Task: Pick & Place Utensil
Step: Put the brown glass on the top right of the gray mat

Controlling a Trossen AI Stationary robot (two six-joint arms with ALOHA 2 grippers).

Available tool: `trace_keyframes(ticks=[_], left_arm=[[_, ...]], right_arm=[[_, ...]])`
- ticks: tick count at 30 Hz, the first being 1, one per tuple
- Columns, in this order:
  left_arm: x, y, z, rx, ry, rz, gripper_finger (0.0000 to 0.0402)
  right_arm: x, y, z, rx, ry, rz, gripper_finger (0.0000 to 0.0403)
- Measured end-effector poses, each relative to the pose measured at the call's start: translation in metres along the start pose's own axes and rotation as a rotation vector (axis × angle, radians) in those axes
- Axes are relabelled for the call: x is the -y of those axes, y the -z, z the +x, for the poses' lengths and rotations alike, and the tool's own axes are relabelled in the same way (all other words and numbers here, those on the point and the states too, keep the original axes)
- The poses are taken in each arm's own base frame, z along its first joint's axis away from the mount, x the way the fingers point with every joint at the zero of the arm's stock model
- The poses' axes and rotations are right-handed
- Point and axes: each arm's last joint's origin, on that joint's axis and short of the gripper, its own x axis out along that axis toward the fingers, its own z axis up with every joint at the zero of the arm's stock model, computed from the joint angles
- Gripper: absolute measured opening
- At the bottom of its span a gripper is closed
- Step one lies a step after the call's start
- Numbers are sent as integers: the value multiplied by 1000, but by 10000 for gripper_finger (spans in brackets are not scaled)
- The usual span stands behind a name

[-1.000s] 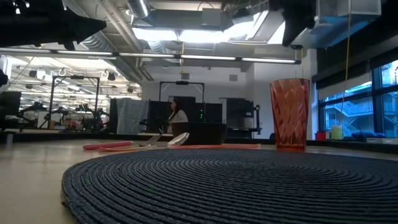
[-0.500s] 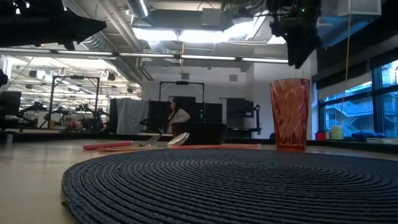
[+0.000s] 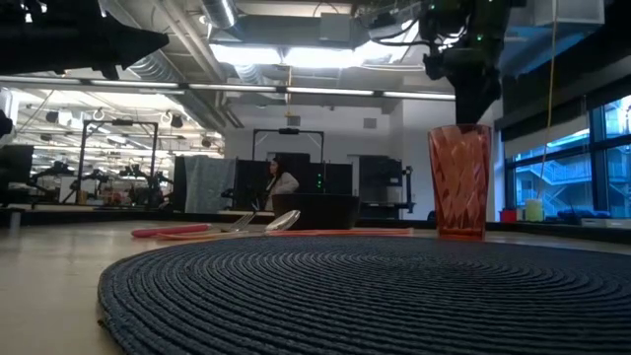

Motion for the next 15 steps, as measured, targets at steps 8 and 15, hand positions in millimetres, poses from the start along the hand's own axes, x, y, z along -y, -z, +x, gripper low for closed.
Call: trace_keyframes(ticks=[8,15], left_arm=[[0,0,0,0,0,1,1],[0,1,0,-14,4,7,1]], right_arm=[[-1,-3,10,-44,1,0,243],[-3,-10,25,-101,7,-2,243]])
